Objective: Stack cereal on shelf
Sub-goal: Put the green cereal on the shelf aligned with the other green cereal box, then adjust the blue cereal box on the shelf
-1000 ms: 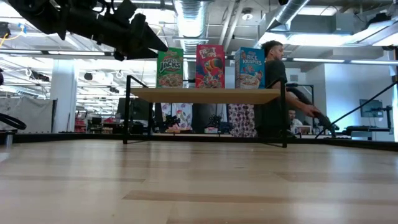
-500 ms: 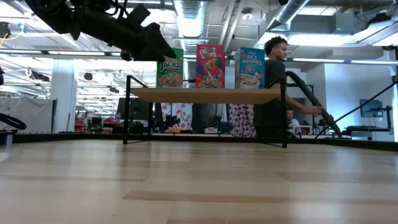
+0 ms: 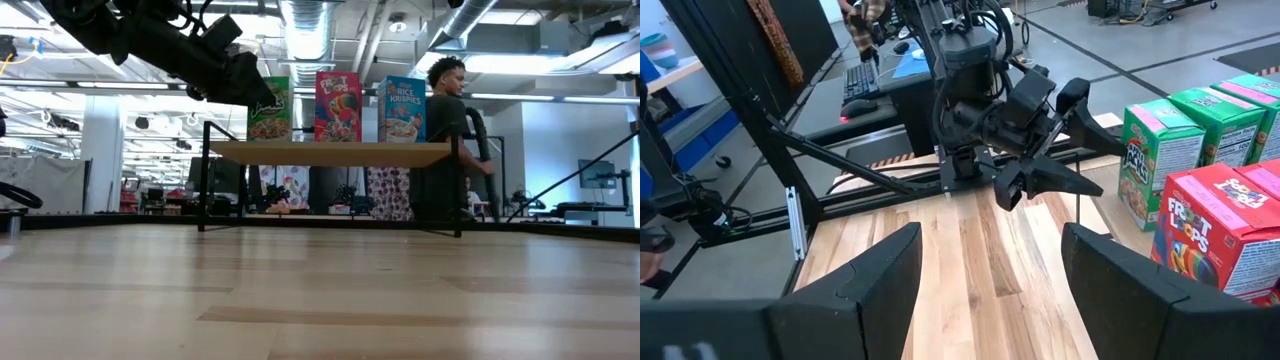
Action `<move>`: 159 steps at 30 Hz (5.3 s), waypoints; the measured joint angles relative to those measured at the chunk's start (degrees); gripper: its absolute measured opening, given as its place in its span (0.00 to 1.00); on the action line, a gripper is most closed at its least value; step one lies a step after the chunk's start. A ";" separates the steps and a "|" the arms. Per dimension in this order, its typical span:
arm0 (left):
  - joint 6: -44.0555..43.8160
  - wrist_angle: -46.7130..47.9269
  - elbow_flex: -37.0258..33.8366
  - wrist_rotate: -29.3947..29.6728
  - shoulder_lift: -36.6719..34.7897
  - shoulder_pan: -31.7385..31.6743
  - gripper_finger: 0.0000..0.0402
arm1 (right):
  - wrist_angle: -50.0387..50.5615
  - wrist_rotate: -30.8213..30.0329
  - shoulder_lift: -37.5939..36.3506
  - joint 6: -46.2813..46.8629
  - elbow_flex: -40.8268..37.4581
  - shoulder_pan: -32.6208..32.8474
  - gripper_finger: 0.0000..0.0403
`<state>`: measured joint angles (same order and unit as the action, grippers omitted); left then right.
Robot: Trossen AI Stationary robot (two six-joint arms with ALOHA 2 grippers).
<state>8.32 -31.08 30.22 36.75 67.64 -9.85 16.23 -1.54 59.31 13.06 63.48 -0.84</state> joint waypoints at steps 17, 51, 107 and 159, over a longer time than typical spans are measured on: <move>-0.17 -0.01 0.02 -1.58 -1.85 2.83 0.72 | -3.13 0.00 0.02 0.05 0.00 -0.04 0.66; -1.20 -3.52 0.04 -9.95 -5.64 2.77 0.72 | -20.75 -1.33 8.09 -13.51 0.04 -15.67 0.66; 0.24 -5.23 0.04 -10.62 -5.64 1.38 0.72 | 14.22 -18.36 7.37 -15.60 0.00 -19.93 0.66; -0.27 -2.75 0.04 -10.71 -5.62 1.40 0.72 | 18.94 -23.75 12.54 -16.40 18.00 -15.02 0.66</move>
<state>8.05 -33.83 30.26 26.04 62.02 -8.45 35.16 -25.29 71.85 -3.34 81.49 -15.86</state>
